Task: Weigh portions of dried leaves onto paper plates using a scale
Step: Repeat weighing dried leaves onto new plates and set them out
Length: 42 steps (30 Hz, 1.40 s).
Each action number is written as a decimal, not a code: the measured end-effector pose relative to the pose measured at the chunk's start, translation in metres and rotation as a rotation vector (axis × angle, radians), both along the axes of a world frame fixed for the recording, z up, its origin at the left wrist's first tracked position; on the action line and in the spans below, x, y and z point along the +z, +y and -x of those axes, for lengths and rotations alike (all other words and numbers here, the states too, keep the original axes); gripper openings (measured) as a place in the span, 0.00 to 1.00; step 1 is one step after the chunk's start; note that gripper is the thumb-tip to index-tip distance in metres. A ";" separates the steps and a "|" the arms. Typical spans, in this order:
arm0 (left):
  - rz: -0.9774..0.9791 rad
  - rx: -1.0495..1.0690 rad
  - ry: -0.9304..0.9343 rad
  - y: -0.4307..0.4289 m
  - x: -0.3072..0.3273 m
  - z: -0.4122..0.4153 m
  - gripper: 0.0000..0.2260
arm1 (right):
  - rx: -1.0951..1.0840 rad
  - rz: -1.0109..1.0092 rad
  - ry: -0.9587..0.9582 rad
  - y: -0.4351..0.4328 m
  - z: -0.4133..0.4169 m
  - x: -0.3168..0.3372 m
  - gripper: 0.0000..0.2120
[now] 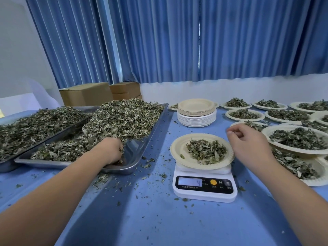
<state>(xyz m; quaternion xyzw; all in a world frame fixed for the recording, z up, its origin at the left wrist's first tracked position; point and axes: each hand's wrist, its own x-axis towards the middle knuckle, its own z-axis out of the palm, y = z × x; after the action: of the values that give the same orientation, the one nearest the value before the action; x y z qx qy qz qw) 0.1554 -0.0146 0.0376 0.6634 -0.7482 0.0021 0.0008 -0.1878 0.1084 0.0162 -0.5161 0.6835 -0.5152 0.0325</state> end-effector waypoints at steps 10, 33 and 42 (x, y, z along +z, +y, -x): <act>0.063 -0.253 0.108 0.007 -0.002 0.019 0.12 | 0.018 0.014 -0.004 0.003 0.000 0.002 0.05; 0.006 -0.269 0.020 0.002 -0.015 0.022 0.21 | 0.000 0.015 0.024 0.004 0.003 0.002 0.05; 0.007 -0.278 -0.053 0.005 -0.011 0.026 0.19 | 0.011 0.017 0.009 0.004 0.004 0.002 0.06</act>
<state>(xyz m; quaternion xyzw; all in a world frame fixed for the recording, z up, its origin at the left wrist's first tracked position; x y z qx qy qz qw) 0.1290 -0.0101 0.0264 0.5530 -0.8327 0.0223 -0.0165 -0.1915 0.1123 0.0181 -0.5223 0.6764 -0.5186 0.0278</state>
